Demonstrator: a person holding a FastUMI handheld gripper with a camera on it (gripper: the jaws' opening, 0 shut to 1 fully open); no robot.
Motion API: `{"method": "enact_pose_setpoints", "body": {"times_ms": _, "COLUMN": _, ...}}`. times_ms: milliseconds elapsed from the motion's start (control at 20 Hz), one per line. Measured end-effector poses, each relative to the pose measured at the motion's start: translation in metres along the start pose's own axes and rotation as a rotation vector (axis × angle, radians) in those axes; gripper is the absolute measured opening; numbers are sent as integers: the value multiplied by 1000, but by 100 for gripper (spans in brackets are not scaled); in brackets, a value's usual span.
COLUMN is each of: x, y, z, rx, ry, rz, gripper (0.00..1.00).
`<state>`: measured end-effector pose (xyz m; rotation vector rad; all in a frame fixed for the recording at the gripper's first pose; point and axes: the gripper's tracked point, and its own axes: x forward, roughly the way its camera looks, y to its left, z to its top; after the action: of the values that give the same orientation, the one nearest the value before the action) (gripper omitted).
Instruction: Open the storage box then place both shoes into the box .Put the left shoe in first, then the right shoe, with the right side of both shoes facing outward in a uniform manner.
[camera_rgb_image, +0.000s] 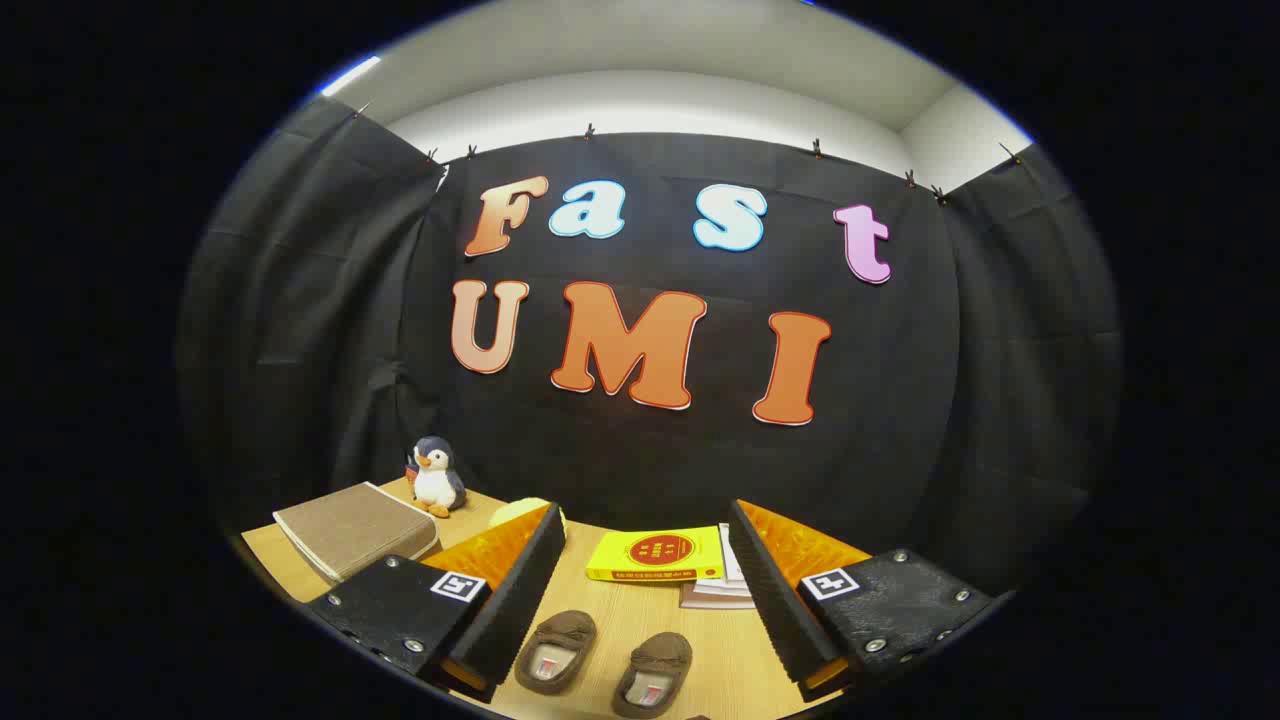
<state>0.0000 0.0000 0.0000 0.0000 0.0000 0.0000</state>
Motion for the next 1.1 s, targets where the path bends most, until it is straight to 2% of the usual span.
{"method": "enact_pose_setpoints", "body": {"times_ms": 600, "x": 6, "y": 22, "z": -4, "rx": -3, "ry": 31, "rz": 0, "gripper": 99}}
{"method": "enact_pose_setpoints", "body": {"times_ms": 1100, "x": 10, "y": 38, "z": 3, "rx": -23, "ry": 33, "rz": 58, "gripper": 98}}
